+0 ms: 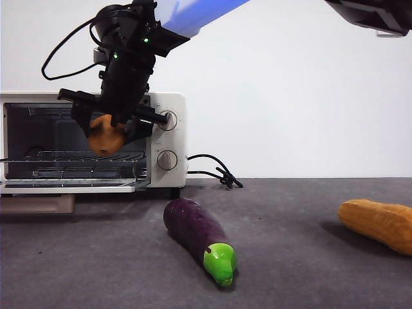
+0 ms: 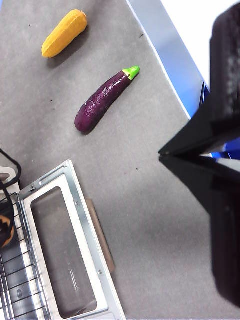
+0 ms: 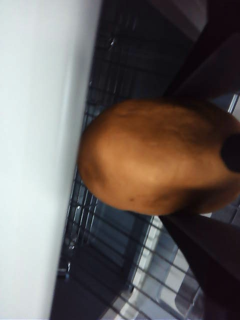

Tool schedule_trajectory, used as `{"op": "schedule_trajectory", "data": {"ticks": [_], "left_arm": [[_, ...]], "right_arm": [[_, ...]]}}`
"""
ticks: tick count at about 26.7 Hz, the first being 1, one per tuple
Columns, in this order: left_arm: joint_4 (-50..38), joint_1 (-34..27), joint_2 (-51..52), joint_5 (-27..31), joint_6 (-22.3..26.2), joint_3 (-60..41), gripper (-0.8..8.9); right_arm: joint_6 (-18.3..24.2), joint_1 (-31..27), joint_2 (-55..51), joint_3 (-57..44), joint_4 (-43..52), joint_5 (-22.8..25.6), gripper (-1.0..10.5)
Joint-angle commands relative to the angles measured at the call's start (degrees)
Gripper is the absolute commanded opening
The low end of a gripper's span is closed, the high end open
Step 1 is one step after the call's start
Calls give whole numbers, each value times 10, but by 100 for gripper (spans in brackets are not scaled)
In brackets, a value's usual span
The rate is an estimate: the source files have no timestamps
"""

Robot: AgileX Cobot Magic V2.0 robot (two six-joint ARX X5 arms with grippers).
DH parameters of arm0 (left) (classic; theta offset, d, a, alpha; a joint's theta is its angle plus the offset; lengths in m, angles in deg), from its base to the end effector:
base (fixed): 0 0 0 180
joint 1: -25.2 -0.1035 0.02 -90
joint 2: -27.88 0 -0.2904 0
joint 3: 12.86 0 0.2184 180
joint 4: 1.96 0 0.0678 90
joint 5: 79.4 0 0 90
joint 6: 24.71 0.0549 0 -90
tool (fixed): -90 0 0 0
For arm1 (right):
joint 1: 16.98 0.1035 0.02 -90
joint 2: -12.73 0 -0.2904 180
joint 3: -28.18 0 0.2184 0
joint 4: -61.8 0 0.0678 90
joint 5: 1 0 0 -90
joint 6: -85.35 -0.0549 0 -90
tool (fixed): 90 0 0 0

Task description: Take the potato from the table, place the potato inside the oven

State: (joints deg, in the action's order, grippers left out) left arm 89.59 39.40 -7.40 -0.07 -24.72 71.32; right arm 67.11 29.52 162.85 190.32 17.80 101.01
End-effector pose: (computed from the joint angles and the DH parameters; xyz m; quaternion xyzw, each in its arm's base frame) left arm 0.0131 -0.0138 0.3533 0.0111 0.3635 -0.2006 0.9097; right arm 0.4134 0.4190 0.2293 0.0126 0.2825 0.2433 0.9278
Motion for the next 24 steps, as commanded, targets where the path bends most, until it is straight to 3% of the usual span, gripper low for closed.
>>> {"op": "schedule_trajectory", "data": {"ticks": [1, 10, 17, 24], "left_arm": [[-2, 2, 0, 2, 7, -4, -4], [-2, 2, 0, 2, 6, -4, -4], [-2, 2, 0, 2, 6, -4, -4], [-2, 10, 0, 2, 7, -4, -4]], "right_arm": [[-10, 0, 17, -2, 9, 0, 236], [-17, 0, 17, -2, -7, 1, 264], [-17, 0, 17, -2, -17, 4, 517], [-18, 4, 16, -2, -20, 2, 517]]}}
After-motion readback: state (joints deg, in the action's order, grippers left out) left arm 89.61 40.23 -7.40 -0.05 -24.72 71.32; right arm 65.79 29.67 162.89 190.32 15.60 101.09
